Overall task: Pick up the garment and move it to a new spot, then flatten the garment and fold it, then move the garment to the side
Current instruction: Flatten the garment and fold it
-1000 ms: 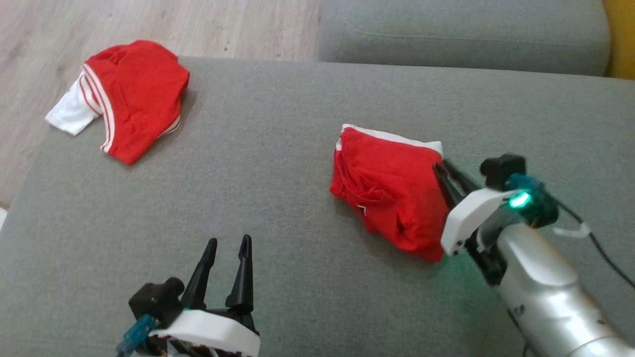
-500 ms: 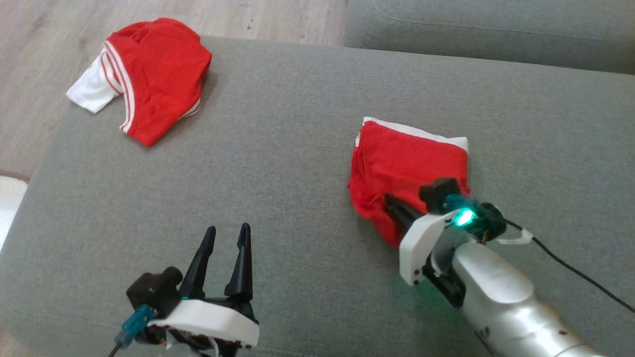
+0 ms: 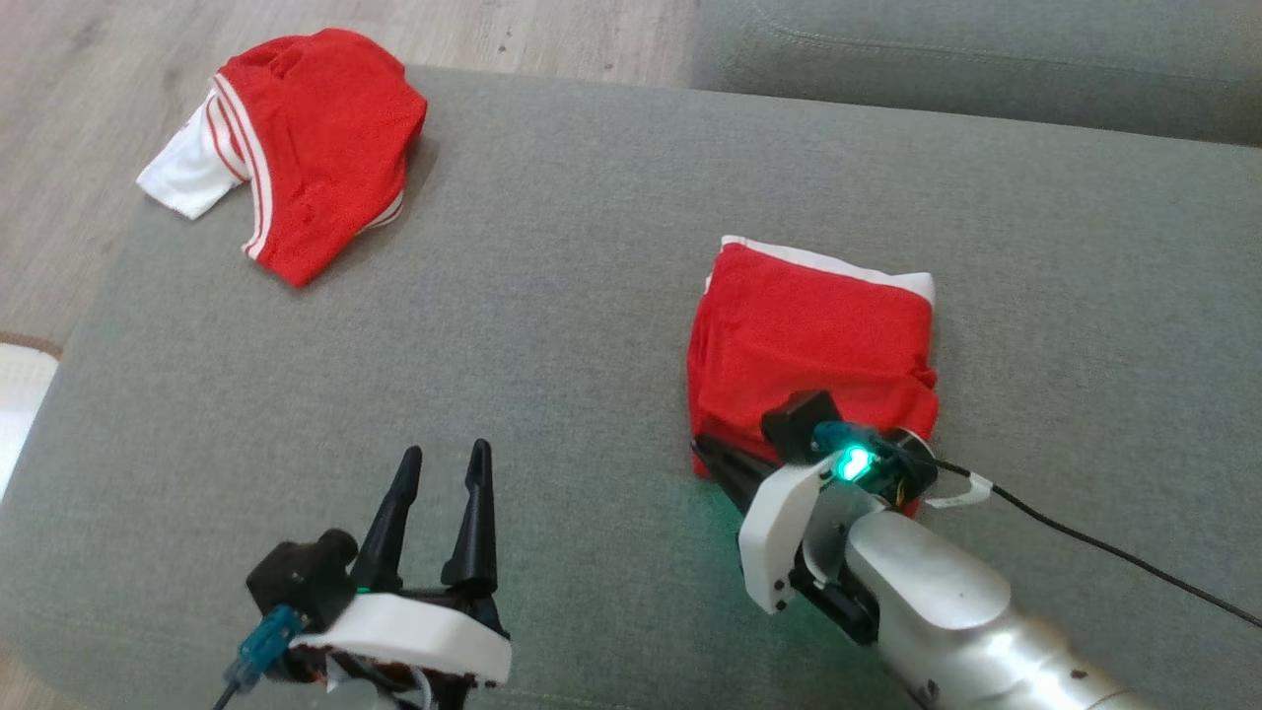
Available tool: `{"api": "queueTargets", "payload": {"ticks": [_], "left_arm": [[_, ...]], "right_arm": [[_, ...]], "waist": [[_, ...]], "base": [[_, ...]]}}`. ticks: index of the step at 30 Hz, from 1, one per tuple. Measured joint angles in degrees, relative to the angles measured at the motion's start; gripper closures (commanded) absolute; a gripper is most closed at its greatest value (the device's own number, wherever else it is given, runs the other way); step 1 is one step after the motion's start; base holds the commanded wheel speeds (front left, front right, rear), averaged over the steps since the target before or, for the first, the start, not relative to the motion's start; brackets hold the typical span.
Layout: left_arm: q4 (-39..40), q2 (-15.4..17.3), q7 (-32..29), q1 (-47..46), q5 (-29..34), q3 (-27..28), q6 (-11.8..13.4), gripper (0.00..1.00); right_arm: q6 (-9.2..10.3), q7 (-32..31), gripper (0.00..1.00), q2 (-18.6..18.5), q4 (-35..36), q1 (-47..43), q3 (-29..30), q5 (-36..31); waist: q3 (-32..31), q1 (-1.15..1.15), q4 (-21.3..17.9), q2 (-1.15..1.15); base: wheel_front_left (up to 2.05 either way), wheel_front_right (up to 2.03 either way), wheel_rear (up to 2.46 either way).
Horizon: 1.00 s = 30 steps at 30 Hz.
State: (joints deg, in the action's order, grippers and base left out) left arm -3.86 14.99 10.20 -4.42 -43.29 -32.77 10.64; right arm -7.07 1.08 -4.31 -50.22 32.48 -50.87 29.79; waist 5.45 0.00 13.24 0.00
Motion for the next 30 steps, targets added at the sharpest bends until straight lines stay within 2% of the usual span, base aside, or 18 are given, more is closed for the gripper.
{"api": "queueTargets", "payload": {"ticks": [4,5,6,7,8,9,10,11,14,16,22,27,30], "left_arm": [[-0.16,0.07,0.25,0.01,0.01,0.51,0.04,0.0],[-0.24,0.12,0.53,0.01,0.01,0.64,0.18,0.0],[-0.34,0.2,0.55,0.01,0.01,0.76,0.54,0.0],[-0.45,0.3,0.55,0.02,0.01,0.88,0.56,0.0],[-0.54,0.45,0.57,0.04,0.01,1.02,0.65,0.0],[-0.6,0.63,0.78,0.05,0.03,1.11,0.81,0.0],[-0.66,0.86,1.04,0.05,0.31,1.13,1.01,0.0],[-0.85,1.04,1.05,0.05,0.7,1.19,1.16,0.0],[-1.45,1.11,1.31,0.14,0.88,1.3,1.46,0.0],[-2.31,1.26,1.79,0.25,0.93,1.36,1.49,0.0],[-3.44,1.71,2.5,1.54,1.03,1.69,1.54,0.0],[-4.88,2.31,3.07,3.59,2.11,1.82,1.54,0.0],[-5.28,2.33,3.26,4.92,2.34,1.79,1.54,0.0]], "right_arm": [[0.0,3.44,1.0,-0.02,0.62,0.59,0.67,0.49],[0.0,4.3,0.95,-0.04,0.87,0.9,1.16,0.53],[0.0,5.09,0.83,-0.1,1.23,1.16,1.71,0.8],[0.0,5.86,0.63,-0.18,1.57,1.26,2.52,1.13],[0.0,6.59,0.54,-0.23,1.85,1.25,3.37,1.37],[0.0,7.31,0.54,-0.29,2.12,1.24,4.25,1.48],[0.0,8.01,0.2,-0.35,2.42,1.21,5.37,1.48],[0.0,8.68,0.0,-0.45,2.66,1.14,6.59,1.48],[0.0,10.53,0.0,-1.29,3.19,0.65,11.1,0.66],[0.0,11.9,0.0,-2.25,3.35,-0.83,16.95,-2.61],[0.0,12.63,0.0,-1.89,5.89,-8.47,27.3,-8.0],[0.0,12.72,0.0,-0.49,11.34,-17.69,38.64,-15.5],[0.0,13.06,0.0,0.79,16.26,-23.08,43.4,-19.41]], "waist": [[-0.72,0.0,-0.84,0.0],[-0.97,0.0,-1.07,0.0],[-1.24,0.0,-1.3,0.0],[-1.56,0.0,-1.56,0.0],[-1.9,0.0,-1.81,0.0],[-2.25,0.0,-2.1,0.0],[-2.6,0.0,-2.42,0.0],[-2.96,0.0,-2.74,0.0],[-4.23,0.0,-3.72,0.0],[-5.48,-0.01,-4.77,0.0],[-7.01,-0.01,-6.57,0.0],[-8.52,-0.01,-7.98,0.0],[-9.28,-0.01,-8.73,0.0]], "base": [[0.0,0.0,0.0],[0.0,0.0,0.0],[0.0,0.0,0.0],[0.0,0.0,0.0],[0.0,0.0,0.0],[0.0,0.0,0.0],[0.0,0.0,0.0],[0.0,0.0,0.0],[0.0,0.0,0.0],[0.0,0.0,0.0],[0.0,0.0,0.0],[0.0,0.0,0.0],[0.0,0.0,0.0]]}}
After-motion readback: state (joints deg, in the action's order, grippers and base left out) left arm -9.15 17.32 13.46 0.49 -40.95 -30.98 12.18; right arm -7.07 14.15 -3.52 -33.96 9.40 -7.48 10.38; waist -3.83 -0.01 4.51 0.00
